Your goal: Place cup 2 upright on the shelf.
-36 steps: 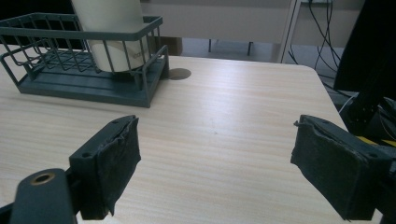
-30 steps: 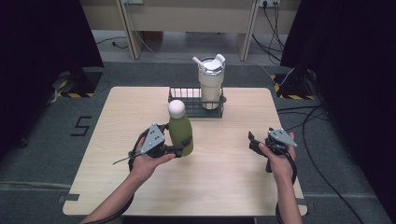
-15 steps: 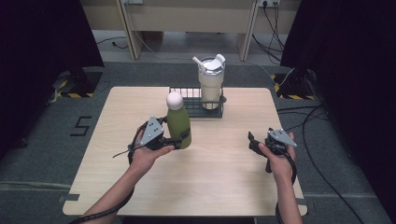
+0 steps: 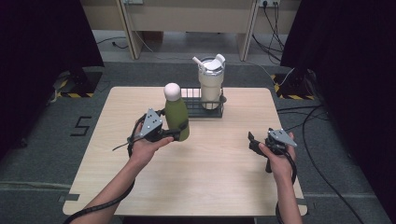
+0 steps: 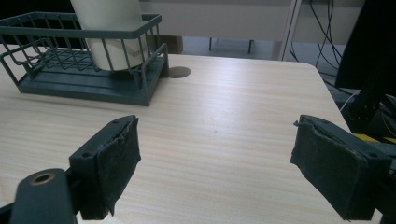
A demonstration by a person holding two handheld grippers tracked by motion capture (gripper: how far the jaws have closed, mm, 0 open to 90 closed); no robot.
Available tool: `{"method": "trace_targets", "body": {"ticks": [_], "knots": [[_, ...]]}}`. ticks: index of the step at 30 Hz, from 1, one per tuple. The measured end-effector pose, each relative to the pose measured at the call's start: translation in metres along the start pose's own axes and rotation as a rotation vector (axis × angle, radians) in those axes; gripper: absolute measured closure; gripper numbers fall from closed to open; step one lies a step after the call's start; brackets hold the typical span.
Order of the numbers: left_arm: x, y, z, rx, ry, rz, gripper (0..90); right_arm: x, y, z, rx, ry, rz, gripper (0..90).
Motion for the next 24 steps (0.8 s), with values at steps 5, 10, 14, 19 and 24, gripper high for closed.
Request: {"method": "trace_targets", "body": {"ticks": [5,10,14,19,24], "knots": [[-0.001,0.004,0.006,-0.011,0.001,0.001,20.1,0.001,0.001,0.001,-0.004,0.005,-0.003,14.8],[-0.004,0.008,0.012,-0.023,-0.003,-0.002,20.1,0.001,0.001,0.0,-0.003,0.007,-0.002,14.8],[-0.004,0.012,0.016,-0.031,0.001,0.0,20.1,0.002,0.0,0.001,-0.001,0.007,0.009,14.9],[-0.005,0.016,0.022,-0.041,0.001,-0.002,20.1,0.002,0.0,0.001,-0.003,0.006,0.009,14.9],[-0.01,0.019,0.028,-0.05,-0.007,0.013,20.1,0.003,0.0,0.001,-0.002,0.007,0.011,14.8]]}}
Point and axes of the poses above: each handheld gripper's, and its own axes: z roughly forward along the jaws, x roughly out of its underside, y roughly to its left, the point moved 10 cm from there along z, roughly forward along the jaws, and after that the axes turned 15 degrees about -x, right-handed, at the moved point
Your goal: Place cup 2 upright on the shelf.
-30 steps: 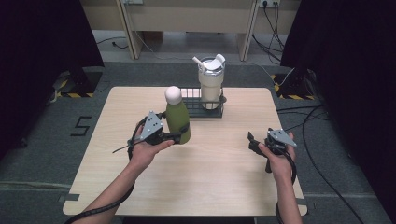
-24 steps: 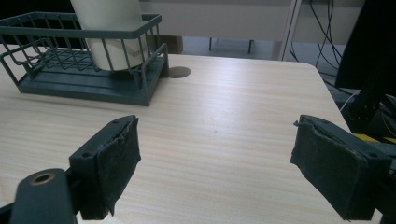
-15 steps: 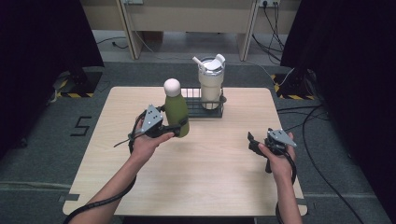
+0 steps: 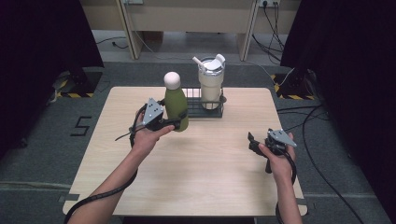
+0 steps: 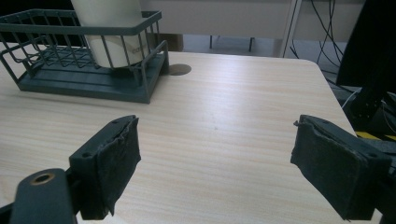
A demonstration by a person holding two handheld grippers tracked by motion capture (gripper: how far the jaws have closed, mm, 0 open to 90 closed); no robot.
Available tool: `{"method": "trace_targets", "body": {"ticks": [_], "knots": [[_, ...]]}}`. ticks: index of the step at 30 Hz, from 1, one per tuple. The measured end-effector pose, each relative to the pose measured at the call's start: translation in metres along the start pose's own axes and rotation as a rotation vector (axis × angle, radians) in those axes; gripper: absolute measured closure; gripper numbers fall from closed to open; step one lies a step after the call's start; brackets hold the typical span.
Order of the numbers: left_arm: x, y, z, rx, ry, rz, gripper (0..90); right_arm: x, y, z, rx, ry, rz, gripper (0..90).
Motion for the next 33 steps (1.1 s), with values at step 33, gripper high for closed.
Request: {"method": "trace_targets", "body": {"ticks": [33], "knots": [[-0.019,0.016,0.047,-0.067,-0.023,-0.029,20.1,0.003,-0.001,0.002,-0.003,0.006,0.003,14.9]]}}
Point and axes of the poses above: each handheld gripper's, and its own axes: z roughly forward along the jaws, x roughly out of its underside, y roughly to its left, the point moved 10 cm from there along z, roughly forward along the jaws, and after that the axes turned 15 degrees about -x, right-handed, at the moved point
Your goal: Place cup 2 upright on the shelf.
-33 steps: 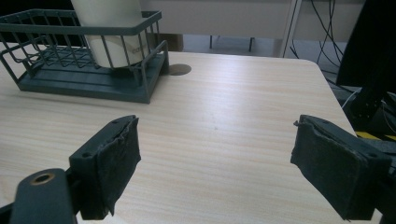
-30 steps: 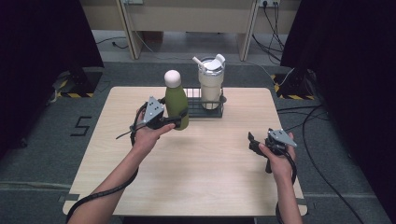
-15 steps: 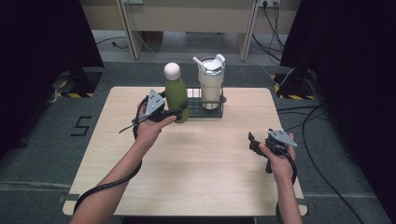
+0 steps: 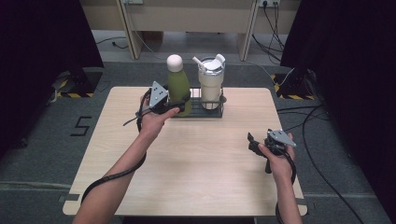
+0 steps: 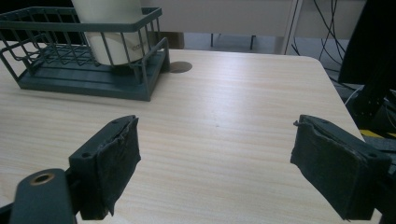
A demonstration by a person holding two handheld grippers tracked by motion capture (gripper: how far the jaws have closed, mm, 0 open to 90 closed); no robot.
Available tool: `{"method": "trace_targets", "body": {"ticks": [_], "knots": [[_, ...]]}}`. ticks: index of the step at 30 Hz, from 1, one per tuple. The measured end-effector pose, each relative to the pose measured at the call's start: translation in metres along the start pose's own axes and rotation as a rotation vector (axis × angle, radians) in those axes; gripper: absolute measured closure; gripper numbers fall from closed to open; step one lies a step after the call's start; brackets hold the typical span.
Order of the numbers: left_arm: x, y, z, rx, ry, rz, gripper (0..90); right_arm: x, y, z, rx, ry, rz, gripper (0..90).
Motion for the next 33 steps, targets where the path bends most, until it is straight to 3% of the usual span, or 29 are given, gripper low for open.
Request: {"method": "trace_targets", "body": {"ticks": [33], "knots": [[-0.004,0.018,0.035,-0.051,0.004,0.021,20.1,0.003,-0.005,0.0,0.001,0.004,0.013,14.9]]}}
Point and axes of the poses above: each handheld gripper's, and its own axes: z roughly forward along the jaws, x roughly out of its underside, y roughly to its left, the point moved 10 cm from there along z, roughly forward along the jaws, and after that the axes turned 15 degrees about -x, right-handed, at the moved point
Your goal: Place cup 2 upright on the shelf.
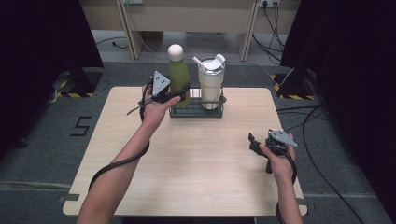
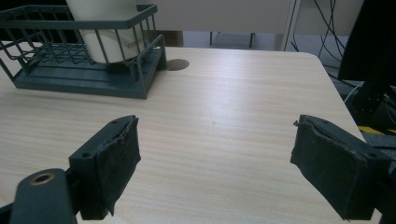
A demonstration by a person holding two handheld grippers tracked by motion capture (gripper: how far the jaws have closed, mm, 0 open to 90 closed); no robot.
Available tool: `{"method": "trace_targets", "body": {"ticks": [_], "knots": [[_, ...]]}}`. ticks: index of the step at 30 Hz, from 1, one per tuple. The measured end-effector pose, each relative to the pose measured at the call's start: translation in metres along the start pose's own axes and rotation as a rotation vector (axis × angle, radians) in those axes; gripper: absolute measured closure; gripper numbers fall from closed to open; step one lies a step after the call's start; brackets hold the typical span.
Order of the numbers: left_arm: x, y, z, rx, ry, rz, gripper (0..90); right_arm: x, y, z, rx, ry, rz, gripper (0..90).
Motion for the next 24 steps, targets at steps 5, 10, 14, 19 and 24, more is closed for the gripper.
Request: {"method": "trace_targets", "body": {"ticks": [5,10,14,19,24], "knots": [[0.001,0.002,0.008,-0.008,0.006,-0.003,20.1,0.0,-0.001,0.0,0.002,-0.001,0.003,14.9],[0.001,0.003,0.014,-0.014,0.011,0.001,20.1,-0.001,-0.003,-0.002,0.006,-0.006,0.007,14.9],[0.0,0.006,0.02,-0.025,0.015,0.002,20.1,-0.001,-0.004,-0.003,0.008,-0.007,0.012,14.9],[-0.001,0.01,0.025,-0.033,0.016,-0.001,20.1,-0.001,-0.004,-0.004,0.008,-0.009,0.011,14.9],[0.0,0.013,0.029,-0.04,0.024,0.002,20.1,-0.001,-0.004,-0.003,0.008,-0.009,0.009,14.9]]}}
Point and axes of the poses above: each handheld gripper's, and its own axes: z roughly forward along the jaws, x roughly out of its underside, y roughly to its left, the point moved 10 cm from there along z, roughly forward along the jaws, and after that the axes turned 15 degrees about -x, right-handed, at the moved point
